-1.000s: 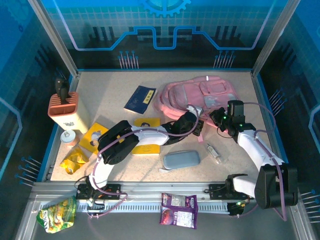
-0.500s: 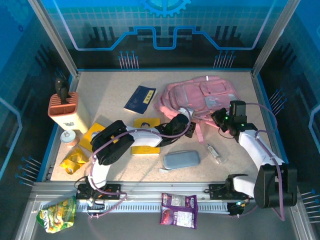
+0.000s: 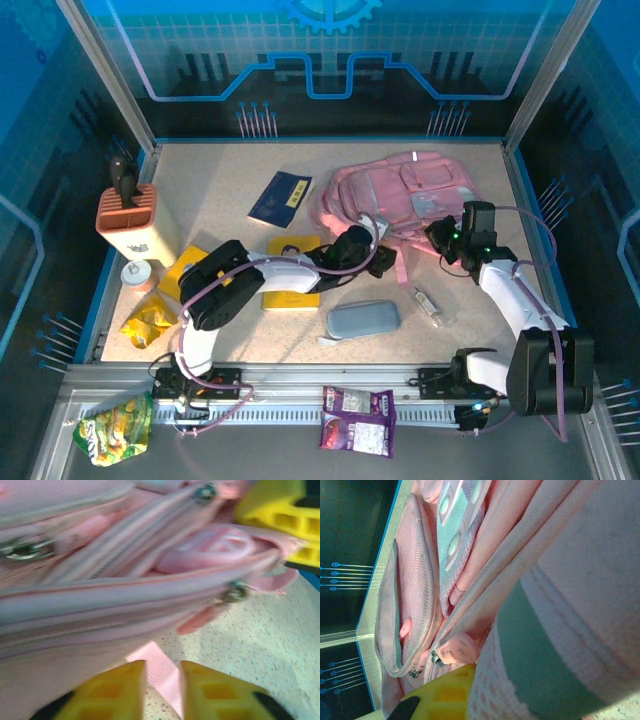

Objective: Pack books, pencil case, and school supplies into a backpack

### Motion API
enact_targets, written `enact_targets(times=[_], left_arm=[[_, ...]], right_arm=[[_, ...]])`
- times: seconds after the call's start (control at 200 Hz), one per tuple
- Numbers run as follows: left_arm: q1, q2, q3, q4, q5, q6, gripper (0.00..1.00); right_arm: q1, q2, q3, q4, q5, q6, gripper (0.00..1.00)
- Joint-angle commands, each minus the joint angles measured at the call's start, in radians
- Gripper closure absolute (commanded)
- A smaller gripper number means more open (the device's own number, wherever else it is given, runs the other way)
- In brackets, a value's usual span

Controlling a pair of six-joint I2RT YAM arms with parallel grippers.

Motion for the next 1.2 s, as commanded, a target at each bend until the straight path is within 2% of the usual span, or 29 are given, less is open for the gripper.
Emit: enact_targets(times=[0.0, 0.095, 0.235, 0.4, 0.605, 0.735, 0.88, 1.196], left_arm=[[-0.013, 0.010, 0.048, 0.073, 0.010, 0.058, 0.65], [-0.013, 0.032, 0.099, 0.027, -0.030, 0.067, 0.59], [-0.025, 0.067, 0.131, 0.071, -0.020, 0.087, 0.47], [-0.031, 0.115, 0.203, 0.040, -0.126, 0.085, 0.48], [-0.033, 0.137, 0.222, 0.088, -0.266, 0.045, 0.69], [-0.033, 0.141, 0.234, 0.081, -0.288, 0.039, 0.87], [-0.030, 0.124, 0.208, 0.075, -0.285, 0.044, 1.00], [-0.016, 0.055, 0.101, 0.080, -0.254, 0.054, 1.00]], right_arm=[[0.000, -0.007, 0.030, 0.045, -0.039, -0.002, 1.00], [0.001, -0.005, 0.030, 0.044, -0.037, -0.002, 1.00], [0.011, 0.001, 0.024, 0.056, -0.038, 0.006, 1.00], [0.030, 0.013, 0.023, 0.065, -0.034, 0.010, 1.00], [0.047, 0.022, 0.015, 0.070, -0.026, 0.008, 1.00], [0.047, 0.021, 0.012, 0.066, -0.021, 0.003, 1.00], [0.040, 0.008, 0.020, 0.047, -0.006, -0.011, 1.00], [0.009, 0.000, 0.030, 0.027, -0.006, -0.028, 1.00]])
